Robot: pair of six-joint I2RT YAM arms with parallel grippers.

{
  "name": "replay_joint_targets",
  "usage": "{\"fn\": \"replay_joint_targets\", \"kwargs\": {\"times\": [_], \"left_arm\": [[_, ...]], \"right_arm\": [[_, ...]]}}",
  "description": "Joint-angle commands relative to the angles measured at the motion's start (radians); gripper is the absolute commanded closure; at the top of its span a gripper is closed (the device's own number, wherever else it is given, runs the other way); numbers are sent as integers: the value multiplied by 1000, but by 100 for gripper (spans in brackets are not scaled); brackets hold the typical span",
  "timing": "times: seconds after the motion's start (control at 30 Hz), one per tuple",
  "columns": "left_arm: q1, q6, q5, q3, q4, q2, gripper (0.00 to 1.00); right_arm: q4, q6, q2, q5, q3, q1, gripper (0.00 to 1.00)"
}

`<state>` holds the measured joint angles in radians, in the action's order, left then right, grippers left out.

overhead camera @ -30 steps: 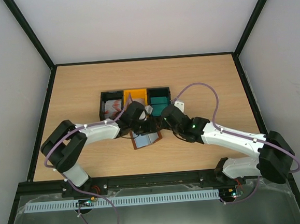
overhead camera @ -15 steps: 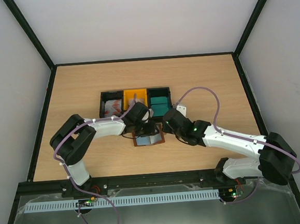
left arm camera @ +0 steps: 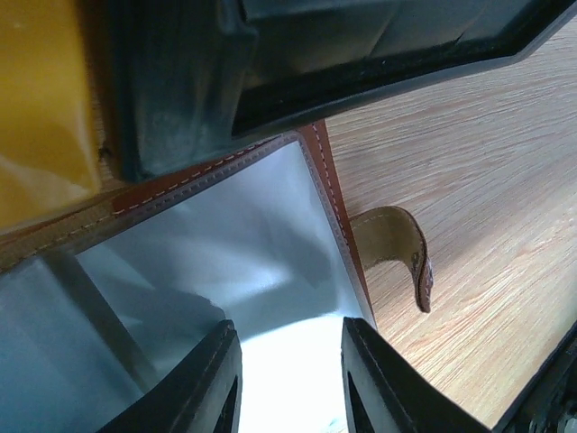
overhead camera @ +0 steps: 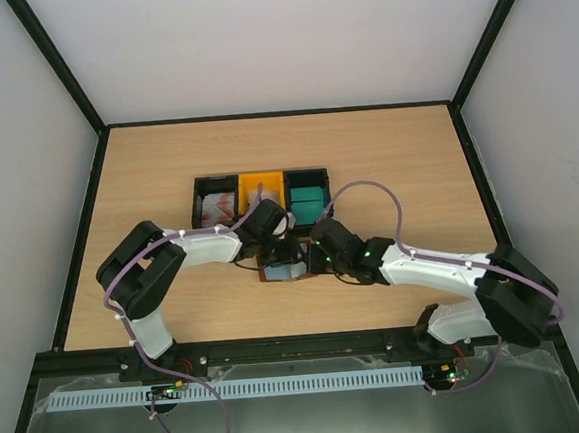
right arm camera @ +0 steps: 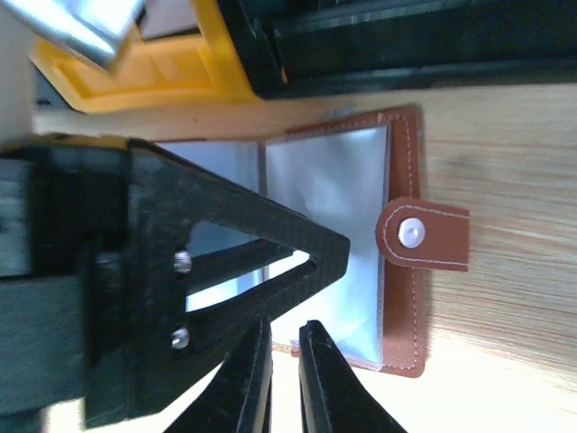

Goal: Put the credit cards into the card holder
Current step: Open the card holder at the center of the board.

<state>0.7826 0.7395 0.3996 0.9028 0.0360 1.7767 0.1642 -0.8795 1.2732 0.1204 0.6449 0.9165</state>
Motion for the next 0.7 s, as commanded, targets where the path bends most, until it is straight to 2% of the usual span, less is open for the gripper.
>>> {"fn": "replay_joint_targets", "kwargs": {"times": [0.0,0.37,0.47,0.67], "left_arm": [[7,-2,12,-16,16,-1,68],[8,34,-72,-49,45,-90,65],[20,71,-154,-65,62,-143,58],[76,163,-378,-51,147,-171,54]], "right_arm": [[-47,20,88,55,-11,1,90],[-94,-42,248,-32,3,1,89],[-97,-52,251,-23,-6,1,89],[-106,-39,250,56,-16,1,87]]}}
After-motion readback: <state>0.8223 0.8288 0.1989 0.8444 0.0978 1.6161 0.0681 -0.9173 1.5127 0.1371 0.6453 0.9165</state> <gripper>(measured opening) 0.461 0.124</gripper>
